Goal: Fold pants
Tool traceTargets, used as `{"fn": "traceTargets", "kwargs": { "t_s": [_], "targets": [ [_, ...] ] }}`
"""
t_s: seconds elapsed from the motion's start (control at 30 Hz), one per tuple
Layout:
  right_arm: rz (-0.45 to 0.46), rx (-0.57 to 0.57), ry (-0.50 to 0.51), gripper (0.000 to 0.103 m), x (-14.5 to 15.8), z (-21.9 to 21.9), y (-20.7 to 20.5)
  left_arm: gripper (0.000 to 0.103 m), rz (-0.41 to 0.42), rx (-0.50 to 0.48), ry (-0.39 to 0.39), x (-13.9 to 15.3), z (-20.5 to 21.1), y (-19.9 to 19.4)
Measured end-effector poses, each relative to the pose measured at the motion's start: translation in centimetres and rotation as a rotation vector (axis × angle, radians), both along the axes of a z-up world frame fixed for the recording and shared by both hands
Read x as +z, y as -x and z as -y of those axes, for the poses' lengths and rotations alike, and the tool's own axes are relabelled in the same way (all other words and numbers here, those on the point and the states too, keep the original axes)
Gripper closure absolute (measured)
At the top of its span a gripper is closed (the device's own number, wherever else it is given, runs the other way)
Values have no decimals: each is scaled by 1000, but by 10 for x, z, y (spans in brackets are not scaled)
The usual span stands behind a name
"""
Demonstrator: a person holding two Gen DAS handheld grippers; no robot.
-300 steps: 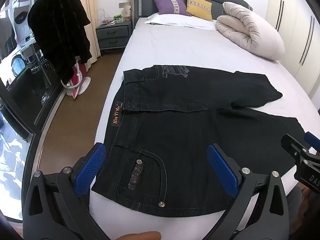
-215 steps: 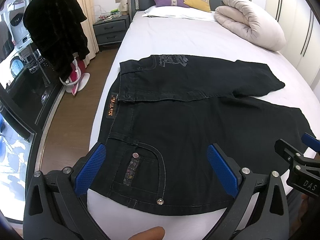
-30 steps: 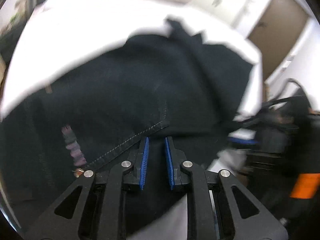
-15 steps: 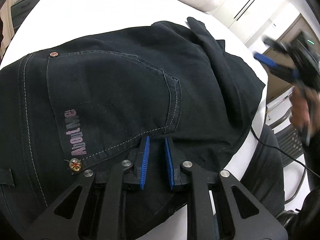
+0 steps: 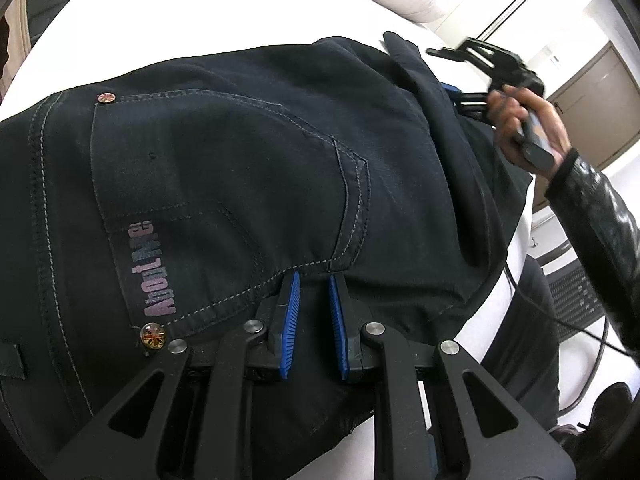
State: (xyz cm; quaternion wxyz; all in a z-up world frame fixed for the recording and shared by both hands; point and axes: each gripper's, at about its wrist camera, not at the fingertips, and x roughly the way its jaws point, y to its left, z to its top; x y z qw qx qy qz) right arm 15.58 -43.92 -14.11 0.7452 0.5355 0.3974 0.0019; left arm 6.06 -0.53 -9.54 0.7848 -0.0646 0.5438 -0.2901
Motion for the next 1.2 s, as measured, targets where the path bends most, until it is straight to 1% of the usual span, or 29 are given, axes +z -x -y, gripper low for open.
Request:
{"fn": "traceTargets", "kwargs": {
  "t_s": [0.07,0.17,0.23,0.27,0.3,0.37,0.43,0.5,0.57,0.6,0.63,0.67,0.7,0.73,0.77,0.8,0.87,0.93,1.03,1.07,1.1,1.13,1.2],
  "targets": [
    [-17,-18,-17,50,-10,3,-13,87,-7,-2,4,0,-1,-2],
    [-5,-51,-35,54,-14,11,-25,87,-16,-2,13,-1,-2,-4],
    [-3,-46,-18,65,-12,15,-34,87,-18,-4,15,-2,-3,-6],
    [-4,-37,-1,78,-10,16,-37,87,-20,-6,16,-3,-4,-7],
    [-5,-29,16,95,-6,16,-38,87,-22,-7,17,-3,-4,-8],
    [18,-14,76,97,9,16,-36,87,-24,-8,14,-3,-4,-10],
    [64,-9,141,97,30,21,-28,87,-21,-11,7,-4,-3,-12],
    [123,-36,184,98,55,35,-12,87,-19,-13,0,-3,-1,-12],
    [188,-104,186,98,81,59,20,87,-15,-12,-9,-3,3,-11],
    [208,-135,186,98,88,71,35,87,-12,-11,-12,-3,5,-10],
    [231,-186,183,98,96,87,63,87,-10,-10,-13,-2,6,-9],
    [235,-219,183,98,98,100,80,87,-9,-9,-13,-2,7,-8],
    [229,-264,184,98,97,113,100,87,-6,-9,-14,-2,8,-7],
    [213,-334,168,98,88,127,134,87,-5,-9,-16,-2,9,-7],
    [190,-391,146,98,78,138,156,87,-4,-10,-18,0,9,-6],
    [150,-459,100,98,60,148,184,87,-2,-10,-23,0,11,-5],
    [82,-518,28,98,29,156,217,87,2,-11,-32,1,14,-3],
    [31,-521,20,94,10,155,233,87,6,-16,-48,3,18,-3],
    [62,-514,2,92,7,154,233,87,8,-17,-70,5,26,-1],
    [69,-513,-2,86,9,156,233,87,10,-15,-74,5,28,0],
    [80,-511,-8,76,11,157,231,87,11,-13,-79,6,30,0],
    [92,-516,-12,72,13,159,229,87,12,-11,-83,7,32,1],
    [103,-528,-3,70,16,164,223,87,14,-7,-89,7,37,1]
  ]
}}
